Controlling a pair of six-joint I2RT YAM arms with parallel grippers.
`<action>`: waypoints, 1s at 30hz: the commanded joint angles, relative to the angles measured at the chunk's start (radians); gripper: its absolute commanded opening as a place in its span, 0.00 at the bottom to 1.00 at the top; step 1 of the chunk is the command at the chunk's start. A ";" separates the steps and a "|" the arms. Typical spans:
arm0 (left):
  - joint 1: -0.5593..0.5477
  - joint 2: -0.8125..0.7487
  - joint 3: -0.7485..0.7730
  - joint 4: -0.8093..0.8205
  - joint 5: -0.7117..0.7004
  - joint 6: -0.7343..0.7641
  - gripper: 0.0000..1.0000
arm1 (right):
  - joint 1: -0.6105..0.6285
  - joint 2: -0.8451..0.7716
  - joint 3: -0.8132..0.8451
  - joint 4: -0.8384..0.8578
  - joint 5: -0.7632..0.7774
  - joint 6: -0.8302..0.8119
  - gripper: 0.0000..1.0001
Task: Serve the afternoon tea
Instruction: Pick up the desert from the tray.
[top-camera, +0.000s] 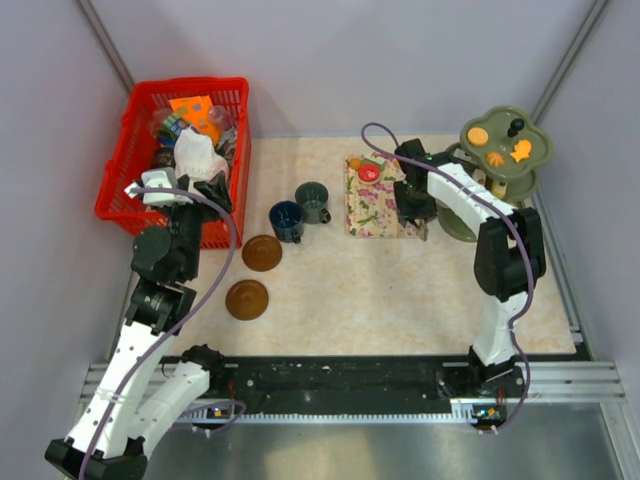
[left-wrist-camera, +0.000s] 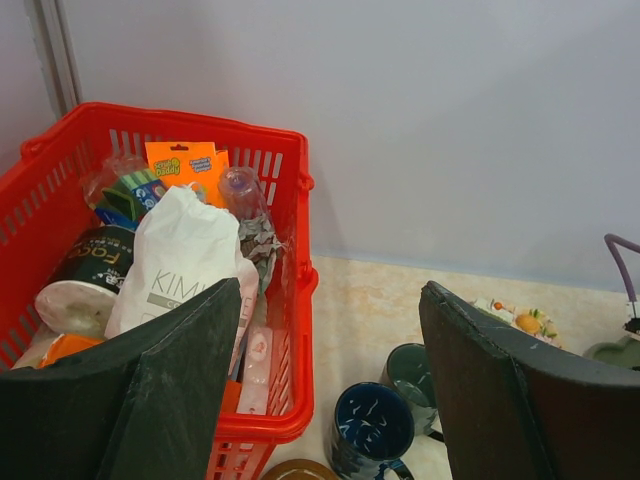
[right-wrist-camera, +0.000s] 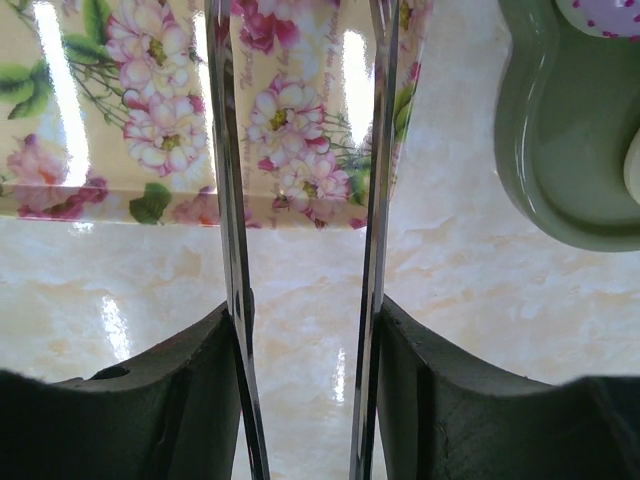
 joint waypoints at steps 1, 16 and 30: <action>0.000 -0.006 0.005 0.035 0.011 0.000 0.77 | 0.007 -0.076 0.019 -0.020 0.022 0.011 0.49; -0.002 -0.014 0.005 0.035 0.007 0.003 0.77 | 0.007 0.010 0.157 -0.032 0.038 -0.037 0.52; -0.002 -0.012 0.005 0.035 0.005 0.003 0.77 | 0.007 0.079 0.170 -0.017 0.044 -0.046 0.52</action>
